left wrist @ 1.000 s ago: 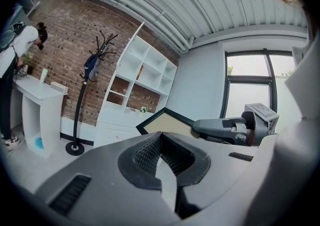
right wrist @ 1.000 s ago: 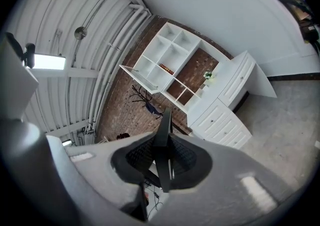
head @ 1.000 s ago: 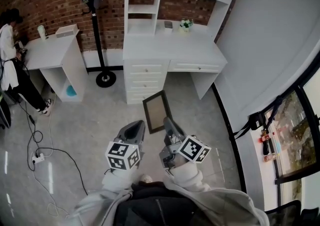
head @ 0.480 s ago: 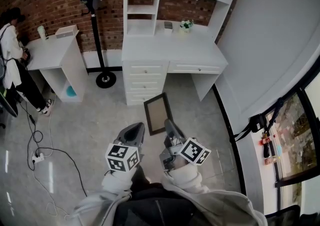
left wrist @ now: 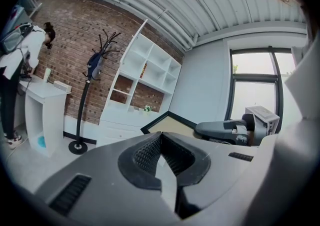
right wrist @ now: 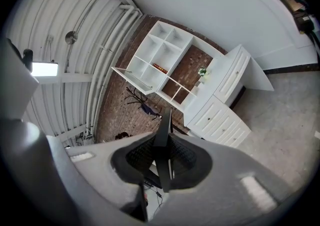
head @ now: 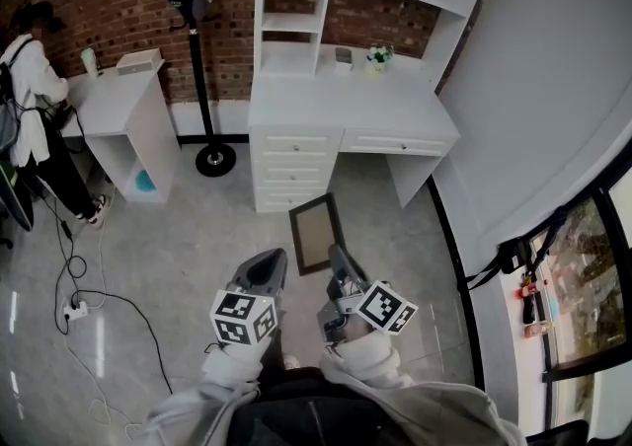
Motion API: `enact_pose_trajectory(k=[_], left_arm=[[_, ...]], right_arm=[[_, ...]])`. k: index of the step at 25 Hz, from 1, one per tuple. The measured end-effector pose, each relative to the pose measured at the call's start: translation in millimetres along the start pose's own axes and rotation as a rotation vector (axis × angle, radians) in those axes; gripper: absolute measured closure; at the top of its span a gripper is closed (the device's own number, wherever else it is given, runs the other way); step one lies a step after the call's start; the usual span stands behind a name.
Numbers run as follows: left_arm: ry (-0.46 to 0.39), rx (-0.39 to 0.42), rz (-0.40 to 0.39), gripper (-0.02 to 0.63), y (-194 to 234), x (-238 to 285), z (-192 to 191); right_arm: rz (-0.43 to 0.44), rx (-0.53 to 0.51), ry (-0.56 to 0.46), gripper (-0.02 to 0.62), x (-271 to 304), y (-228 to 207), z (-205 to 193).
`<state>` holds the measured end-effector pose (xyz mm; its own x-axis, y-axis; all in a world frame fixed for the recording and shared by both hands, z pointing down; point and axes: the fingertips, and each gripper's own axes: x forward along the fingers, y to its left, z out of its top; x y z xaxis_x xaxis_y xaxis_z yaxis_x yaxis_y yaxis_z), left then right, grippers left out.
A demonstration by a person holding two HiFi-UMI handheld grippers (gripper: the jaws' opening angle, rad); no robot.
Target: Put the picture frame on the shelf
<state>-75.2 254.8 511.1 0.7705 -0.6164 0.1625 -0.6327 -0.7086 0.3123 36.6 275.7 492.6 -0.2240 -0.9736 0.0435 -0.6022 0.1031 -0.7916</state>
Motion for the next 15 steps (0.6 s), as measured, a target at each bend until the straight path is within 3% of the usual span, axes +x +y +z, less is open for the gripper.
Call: enact_pose_trajectory(k=[15], left_arm=[[0.008,-0.006,-0.013,0.601,58,74,28]], right_arm=[[-0.008,-0.006,-0.011,0.534,86,-21,33]])
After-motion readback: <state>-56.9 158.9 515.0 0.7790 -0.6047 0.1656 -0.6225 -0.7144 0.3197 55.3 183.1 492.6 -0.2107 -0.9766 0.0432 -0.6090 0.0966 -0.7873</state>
